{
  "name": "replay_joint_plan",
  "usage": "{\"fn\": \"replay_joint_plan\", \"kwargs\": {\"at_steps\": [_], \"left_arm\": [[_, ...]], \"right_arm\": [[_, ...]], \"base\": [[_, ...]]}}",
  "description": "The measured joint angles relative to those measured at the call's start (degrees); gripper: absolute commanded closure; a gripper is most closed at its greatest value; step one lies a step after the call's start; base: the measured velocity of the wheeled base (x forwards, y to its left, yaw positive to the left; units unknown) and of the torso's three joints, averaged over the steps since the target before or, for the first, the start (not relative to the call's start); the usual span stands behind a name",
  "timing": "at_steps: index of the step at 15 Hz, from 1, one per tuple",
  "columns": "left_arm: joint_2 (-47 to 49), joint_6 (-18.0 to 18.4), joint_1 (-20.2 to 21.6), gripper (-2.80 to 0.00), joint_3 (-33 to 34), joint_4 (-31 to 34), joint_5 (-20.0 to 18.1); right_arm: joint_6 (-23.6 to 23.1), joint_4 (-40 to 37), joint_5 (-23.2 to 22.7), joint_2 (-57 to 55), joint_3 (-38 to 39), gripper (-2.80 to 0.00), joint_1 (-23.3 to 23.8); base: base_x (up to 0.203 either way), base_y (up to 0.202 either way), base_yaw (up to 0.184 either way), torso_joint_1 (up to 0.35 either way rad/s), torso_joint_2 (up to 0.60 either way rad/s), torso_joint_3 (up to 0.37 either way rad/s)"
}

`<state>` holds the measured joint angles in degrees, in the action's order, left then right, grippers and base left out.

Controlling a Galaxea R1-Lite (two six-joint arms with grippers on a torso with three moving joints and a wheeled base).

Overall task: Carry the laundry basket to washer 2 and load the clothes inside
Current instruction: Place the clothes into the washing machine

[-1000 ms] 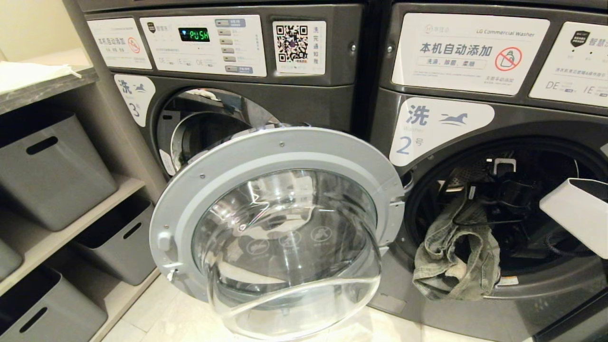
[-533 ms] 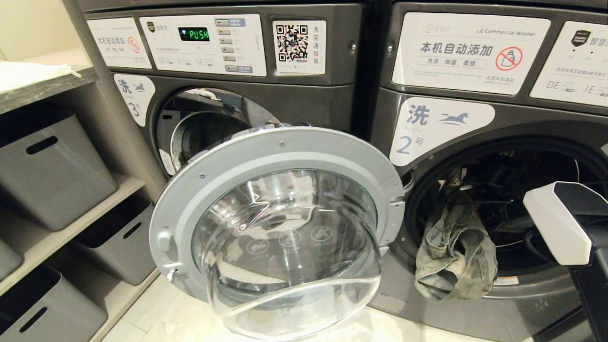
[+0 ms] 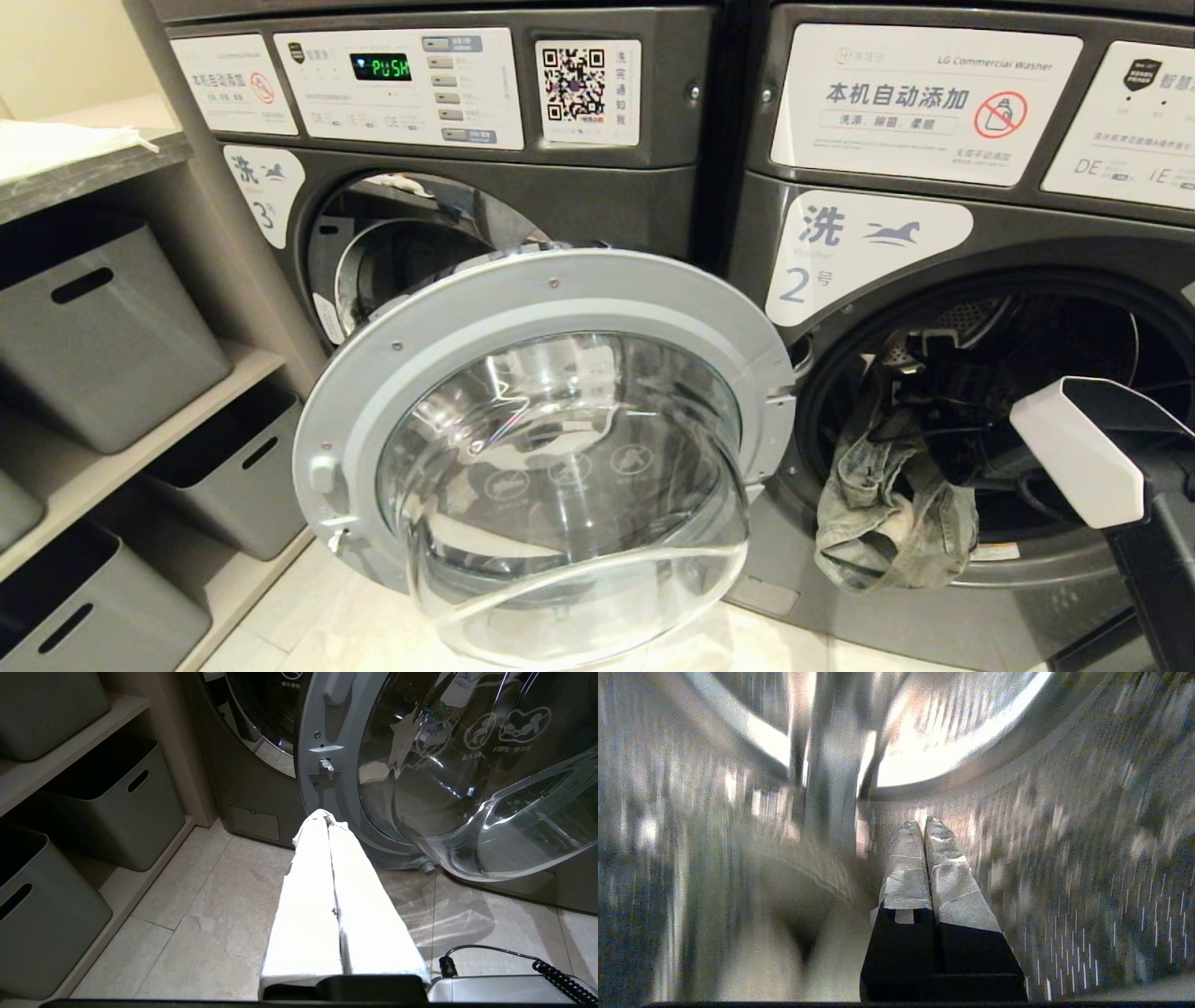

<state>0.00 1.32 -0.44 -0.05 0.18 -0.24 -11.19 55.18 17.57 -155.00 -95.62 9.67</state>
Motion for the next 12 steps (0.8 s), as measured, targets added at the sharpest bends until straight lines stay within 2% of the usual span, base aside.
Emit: {"fn": "replay_joint_plan", "kwargs": {"at_steps": [2,6,12], "left_arm": [[0.00,0.00,0.00,0.00,0.00,0.00,0.00],[0.00,0.00,0.00,0.00,0.02,0.00,-0.02],[0.00,0.06,0.00,0.00,0.05,-0.07,-0.02]], "right_arm": [[1.34,2.57,-0.84,3.36,9.15,0.00,-0.02],[1.87,16.05,-1.32,8.55,20.17,0.00,-0.11],[2.96,19.00,-4.71,20.49,44.14,0.00,-0.16]], "base": [[0.000,0.000,0.000,0.000,0.00,0.000],[0.000,0.000,0.000,0.000,0.00,0.000],[0.000,0.000,0.000,0.000,0.00,0.000]]}}
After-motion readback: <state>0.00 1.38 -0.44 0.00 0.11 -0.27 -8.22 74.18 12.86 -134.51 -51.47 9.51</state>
